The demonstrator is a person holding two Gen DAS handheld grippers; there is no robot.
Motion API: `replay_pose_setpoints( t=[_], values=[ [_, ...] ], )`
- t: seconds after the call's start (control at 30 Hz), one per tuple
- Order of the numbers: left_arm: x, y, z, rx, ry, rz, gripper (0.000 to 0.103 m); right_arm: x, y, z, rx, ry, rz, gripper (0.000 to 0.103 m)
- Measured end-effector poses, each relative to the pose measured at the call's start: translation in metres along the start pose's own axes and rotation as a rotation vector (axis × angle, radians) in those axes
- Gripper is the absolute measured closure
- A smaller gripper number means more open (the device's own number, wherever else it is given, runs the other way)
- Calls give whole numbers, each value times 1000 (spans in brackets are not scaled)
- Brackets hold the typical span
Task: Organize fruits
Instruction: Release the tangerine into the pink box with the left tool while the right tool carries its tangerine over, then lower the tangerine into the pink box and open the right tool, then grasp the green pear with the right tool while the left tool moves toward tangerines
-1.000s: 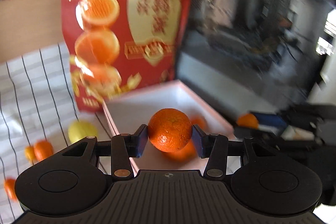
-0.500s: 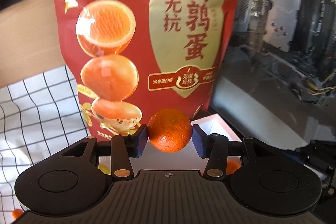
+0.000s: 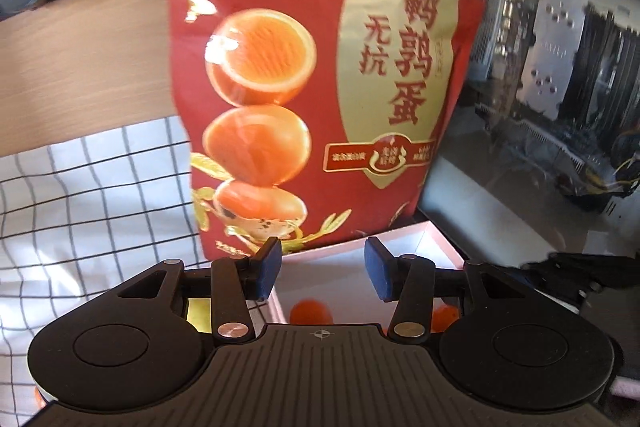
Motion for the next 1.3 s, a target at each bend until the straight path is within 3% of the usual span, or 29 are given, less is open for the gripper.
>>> replay_pose_setpoints(
  t=[0.17,0.3,0.5,0.67,0.77,0.97,1.3],
  values=[
    [22,-31,-18,25,-89,-16,51,-19,7,1,-8,20,15,75],
    [62,-52,-46,26,-171,-73,51,-34,20,3,-29,43,-15,75],
    [124,-84,-106,-52,-286,-154,52,-34,49,-4,-37,59,-126,75],
    [154,-113,-159,-152,-377,-140,53,-20,62,-7,-35,109,-207,71],
    [164,-128,-186,-207,-429,-118,53,-16,58,-11,-33,130,-218,62],
    [170,-150,-222,-275,-475,-67,53,-20,42,-38,-54,83,-198,58],
    [174,-164,-235,-273,-485,-46,53,-35,29,-131,-203,-93,-141,48]
  ],
)
Point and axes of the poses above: each gripper's, at about its wrist camera, not at the fingertips, and y roughly the way its jaws point, z to its right, x to its underside, the point moved 6 cm from there along y, roughly the way its jaws point, and after that the axes turned 12 degrees about -y, right-handed, at the moved point
